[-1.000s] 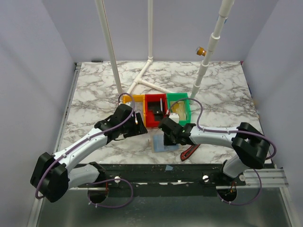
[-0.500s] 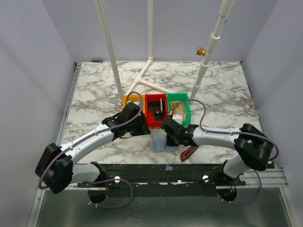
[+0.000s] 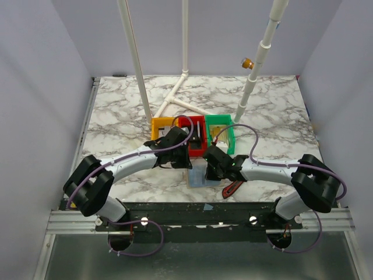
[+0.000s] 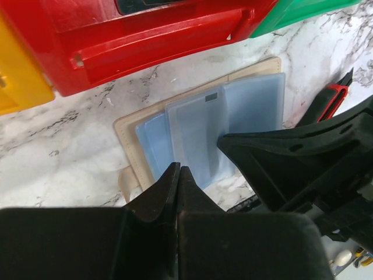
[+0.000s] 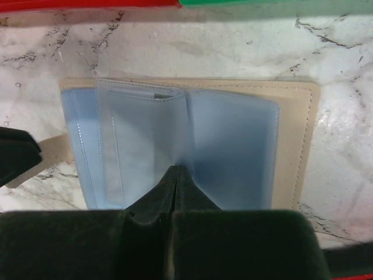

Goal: Take the credit cards out of the card holder
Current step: Remove the credit card from the card holder.

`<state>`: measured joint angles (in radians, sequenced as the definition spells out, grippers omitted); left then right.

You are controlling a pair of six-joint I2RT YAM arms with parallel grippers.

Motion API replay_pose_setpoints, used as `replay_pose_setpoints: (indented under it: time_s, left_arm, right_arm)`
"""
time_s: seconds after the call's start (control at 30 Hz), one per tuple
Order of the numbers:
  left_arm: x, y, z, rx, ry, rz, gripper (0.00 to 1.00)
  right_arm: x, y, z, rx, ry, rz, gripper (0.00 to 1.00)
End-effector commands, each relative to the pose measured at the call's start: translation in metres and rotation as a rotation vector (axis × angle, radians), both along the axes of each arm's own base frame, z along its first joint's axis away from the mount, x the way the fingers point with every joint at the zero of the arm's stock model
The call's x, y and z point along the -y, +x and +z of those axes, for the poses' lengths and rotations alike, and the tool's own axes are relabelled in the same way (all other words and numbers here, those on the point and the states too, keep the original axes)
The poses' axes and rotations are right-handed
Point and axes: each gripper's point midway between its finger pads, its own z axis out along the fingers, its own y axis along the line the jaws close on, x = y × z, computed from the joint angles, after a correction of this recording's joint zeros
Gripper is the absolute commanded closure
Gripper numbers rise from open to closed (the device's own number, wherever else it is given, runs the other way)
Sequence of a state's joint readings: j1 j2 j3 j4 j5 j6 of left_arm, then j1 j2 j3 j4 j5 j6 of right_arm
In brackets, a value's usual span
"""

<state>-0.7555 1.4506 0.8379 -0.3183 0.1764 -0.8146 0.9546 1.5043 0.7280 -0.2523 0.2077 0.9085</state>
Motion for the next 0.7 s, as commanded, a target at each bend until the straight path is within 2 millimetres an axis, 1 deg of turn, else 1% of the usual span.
replay_pose_setpoints:
  time_s: [0.0,0.13,0.3,0.43,0.67]
  left_arm:
    - [0.021,0.002,-0.001,0.003,-0.033,-0.065,1.00]
    - [0.027,-0.002,-0.011,-0.017,-0.028,-0.088,1.00]
    - [0.025,-0.005,-0.023,-0.043,-0.003,-0.089,1.00]
    - [0.027,-0.007,-0.028,-0.049,0.004,-0.100,1.00]
    - [0.036,-0.011,-0.032,-0.060,0.000,-0.122,1.00]
  right_arm:
    - [0.021,-0.017,-0.024,-0.083,-0.051,-0.005,0.99]
    - [0.022,-0.018,-0.026,-0.095,-0.037,-0.008,0.99]
    - [0.023,-0.018,-0.026,-0.098,-0.028,-0.013,0.99]
    - [0.025,-0.018,-0.027,-0.102,-0.021,-0.017,0.99]
    - [0.025,-0.019,-0.027,-0.107,-0.016,-0.015,0.99]
